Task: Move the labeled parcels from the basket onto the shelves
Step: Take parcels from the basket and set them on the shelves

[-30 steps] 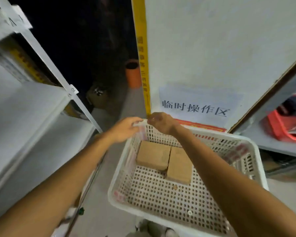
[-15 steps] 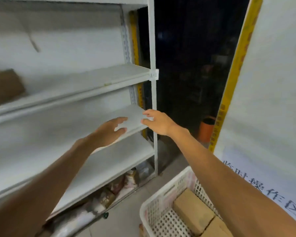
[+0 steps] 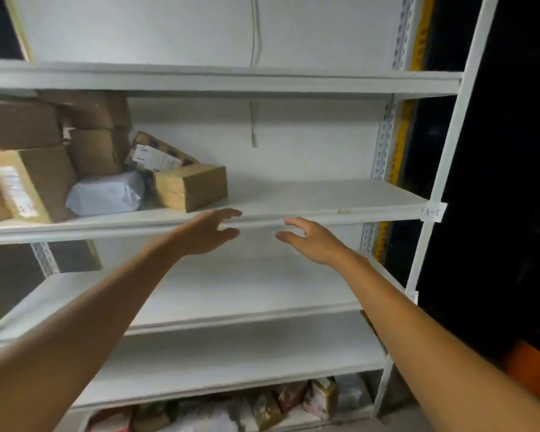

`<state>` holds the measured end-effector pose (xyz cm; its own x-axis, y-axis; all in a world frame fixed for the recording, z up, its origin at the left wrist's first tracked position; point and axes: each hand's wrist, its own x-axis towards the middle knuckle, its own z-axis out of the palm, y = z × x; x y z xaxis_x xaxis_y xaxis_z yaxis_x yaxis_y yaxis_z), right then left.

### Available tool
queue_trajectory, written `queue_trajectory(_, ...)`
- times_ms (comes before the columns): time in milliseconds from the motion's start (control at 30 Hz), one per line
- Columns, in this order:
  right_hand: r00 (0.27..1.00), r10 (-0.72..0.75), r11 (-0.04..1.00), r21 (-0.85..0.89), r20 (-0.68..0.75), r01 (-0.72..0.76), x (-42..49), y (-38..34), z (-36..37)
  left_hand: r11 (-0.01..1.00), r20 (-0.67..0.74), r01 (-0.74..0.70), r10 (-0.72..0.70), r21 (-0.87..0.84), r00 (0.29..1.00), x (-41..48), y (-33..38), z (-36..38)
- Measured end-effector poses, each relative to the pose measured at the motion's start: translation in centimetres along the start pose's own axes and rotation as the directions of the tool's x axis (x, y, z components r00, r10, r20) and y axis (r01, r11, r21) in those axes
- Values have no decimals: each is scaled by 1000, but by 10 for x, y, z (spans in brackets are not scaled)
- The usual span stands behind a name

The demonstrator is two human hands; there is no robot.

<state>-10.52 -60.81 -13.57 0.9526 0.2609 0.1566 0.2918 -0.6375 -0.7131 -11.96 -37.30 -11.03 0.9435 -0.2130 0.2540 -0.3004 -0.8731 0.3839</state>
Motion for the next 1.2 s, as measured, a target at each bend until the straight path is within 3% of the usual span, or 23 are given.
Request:
queue_trajectory(333, 991, -114, 993, 6, 65, 114, 92, -85, 71, 992, -44, 104, -101, 68, 994, 7, -121, -75)
queue_trajectory(567, 994, -94, 981, 177, 55, 84, 157, -104, 88, 987, -172, 146, -155, -61, 973, 44, -166, -84)
queue_trajectory(733, 994, -98, 973, 216, 48, 86, 215, -100, 98, 979, -188, 161, -182, -122, 965, 93, -189, -72)
queue_trajectory(1000, 994, -60, 980, 195, 96, 40, 317, -64, 103, 981, -166, 162, -142, 111, 976, 187, -233, -74)
queue_trajectory(1200, 994, 15, 962, 271, 105, -43, 377, -58, 109, 968, -95, 220, -210, 118, 973, 243, -262, -73)
